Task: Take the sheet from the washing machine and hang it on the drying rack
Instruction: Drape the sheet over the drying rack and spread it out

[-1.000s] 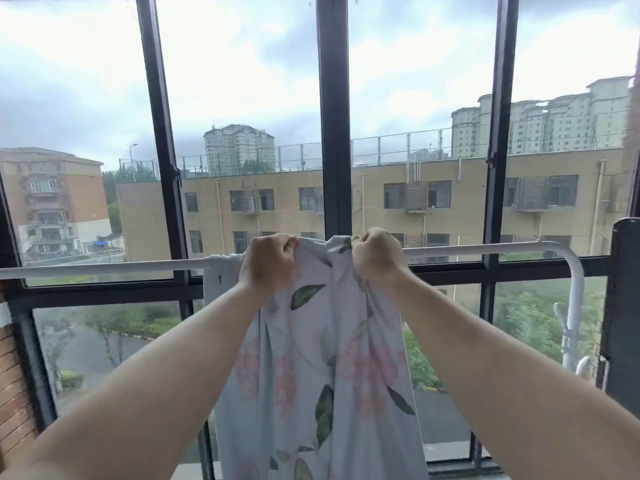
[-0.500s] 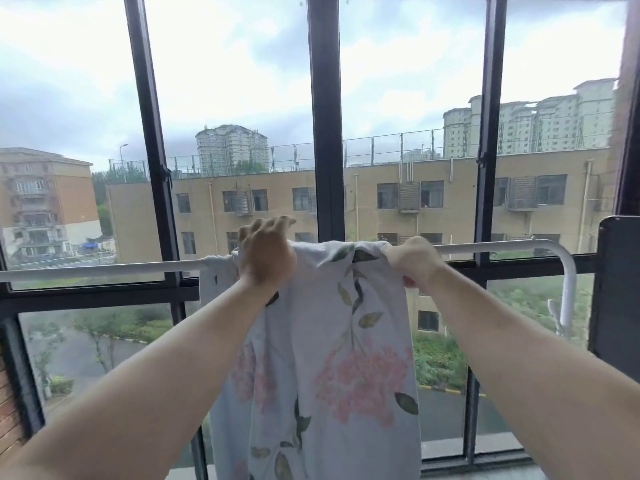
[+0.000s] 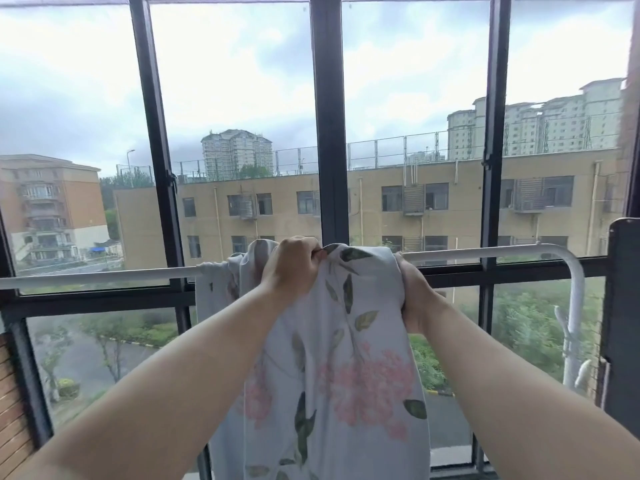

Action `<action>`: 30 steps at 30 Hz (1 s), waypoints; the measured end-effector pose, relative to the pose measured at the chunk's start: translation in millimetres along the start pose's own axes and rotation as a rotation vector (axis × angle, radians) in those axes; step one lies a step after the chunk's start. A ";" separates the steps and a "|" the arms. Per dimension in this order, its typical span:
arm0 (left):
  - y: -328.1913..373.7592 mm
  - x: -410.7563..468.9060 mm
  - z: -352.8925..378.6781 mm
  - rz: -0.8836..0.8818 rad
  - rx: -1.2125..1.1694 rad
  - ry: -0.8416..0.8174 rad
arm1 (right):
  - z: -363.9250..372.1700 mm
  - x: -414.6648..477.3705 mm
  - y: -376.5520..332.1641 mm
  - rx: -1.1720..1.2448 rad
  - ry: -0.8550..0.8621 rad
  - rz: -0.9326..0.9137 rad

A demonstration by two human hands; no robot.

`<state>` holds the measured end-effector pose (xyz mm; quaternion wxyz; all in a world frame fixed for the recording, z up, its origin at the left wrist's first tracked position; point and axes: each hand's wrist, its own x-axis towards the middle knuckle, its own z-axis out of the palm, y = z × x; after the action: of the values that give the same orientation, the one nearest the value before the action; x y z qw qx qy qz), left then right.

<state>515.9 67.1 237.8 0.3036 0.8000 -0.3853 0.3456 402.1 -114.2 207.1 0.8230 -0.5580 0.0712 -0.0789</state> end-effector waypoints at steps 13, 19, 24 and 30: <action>-6.6 11.1 -17.3 -0.246 0.053 0.154 | 31.2 -12.2 -39.3 -0.323 0.020 0.053; -19.8 16.2 -27.2 -0.526 -0.044 0.321 | 22.0 -4.2 -67.2 -0.230 0.203 -0.038; -10.7 14.6 -16.9 -0.251 0.129 0.217 | 20.7 10.8 -56.1 -0.192 0.289 -0.093; 8.2 5.2 5.6 0.184 0.249 -0.212 | 18.8 13.4 -53.8 -0.291 0.334 -0.055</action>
<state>513.3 56.5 240.5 0.1270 0.8247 -0.4409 0.3307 416.4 -119.6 263.6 0.7083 -0.6517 0.2018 -0.1813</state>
